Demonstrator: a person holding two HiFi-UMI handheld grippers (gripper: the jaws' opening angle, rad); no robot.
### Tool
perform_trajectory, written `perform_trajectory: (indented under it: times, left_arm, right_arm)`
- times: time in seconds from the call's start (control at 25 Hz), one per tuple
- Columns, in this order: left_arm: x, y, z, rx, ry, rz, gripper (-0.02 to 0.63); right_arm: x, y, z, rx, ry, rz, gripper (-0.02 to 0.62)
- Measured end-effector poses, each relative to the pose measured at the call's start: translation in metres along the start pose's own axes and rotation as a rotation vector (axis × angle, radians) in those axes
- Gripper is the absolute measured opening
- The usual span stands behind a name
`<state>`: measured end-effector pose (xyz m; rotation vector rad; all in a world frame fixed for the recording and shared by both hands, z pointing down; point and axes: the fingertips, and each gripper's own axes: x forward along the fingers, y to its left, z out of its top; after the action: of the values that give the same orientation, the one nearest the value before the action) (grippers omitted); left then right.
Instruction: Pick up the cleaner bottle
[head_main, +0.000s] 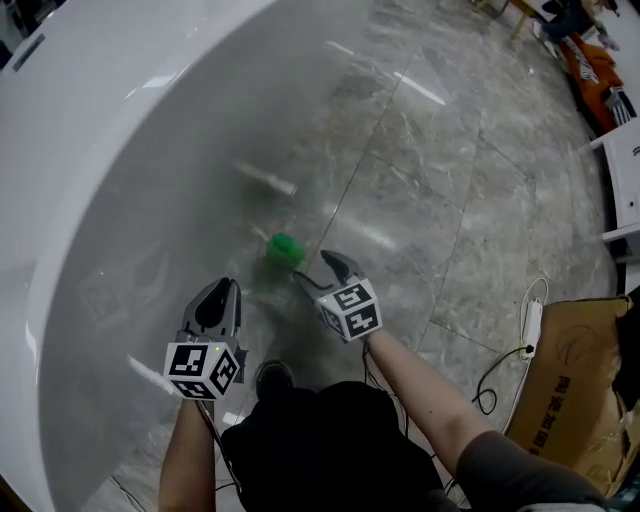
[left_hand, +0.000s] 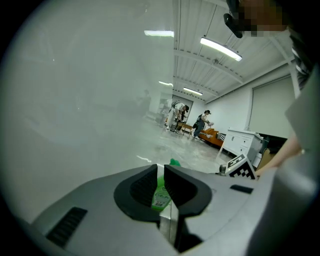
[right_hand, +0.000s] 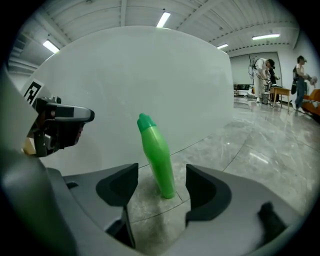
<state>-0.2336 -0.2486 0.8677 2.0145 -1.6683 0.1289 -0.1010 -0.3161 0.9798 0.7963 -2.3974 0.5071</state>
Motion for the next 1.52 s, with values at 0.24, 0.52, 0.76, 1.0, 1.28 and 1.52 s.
perform_trajectory:
  times: [0.24, 0.52, 0.76, 1.0, 1.28, 1.52]
  left_arm:
    - [0.020, 0.006, -0.018, -0.001, -0.014, -0.014, 0.051]
    - [0.034, 0.004, -0.024, 0.005, -0.025, -0.032, 0.051]
    - [0.048, 0.019, -0.036, -0.013, -0.003, -0.020, 0.051]
    - [0.061, 0.028, -0.038, -0.021, 0.008, -0.030, 0.051]
    - [0.075, 0.030, -0.044, -0.020, 0.029, -0.052, 0.051]
    - [0.078, 0.031, -0.052, -0.005, 0.057, -0.070, 0.051]
  right_arm:
    - [0.032, 0.009, -0.006, -0.069, -0.022, 0.060, 0.293]
    - [0.061, 0.003, -0.015, -0.101, -0.017, 0.042, 0.295]
    - [0.080, 0.016, -0.027, -0.115, 0.059, 0.124, 0.293]
    - [0.100, 0.010, -0.019, -0.122, 0.019, 0.083, 0.293]
    - [0.122, 0.014, -0.022, -0.120, -0.007, 0.076, 0.293]
    - [0.129, 0.011, -0.033, -0.129, 0.022, 0.084, 0.284]
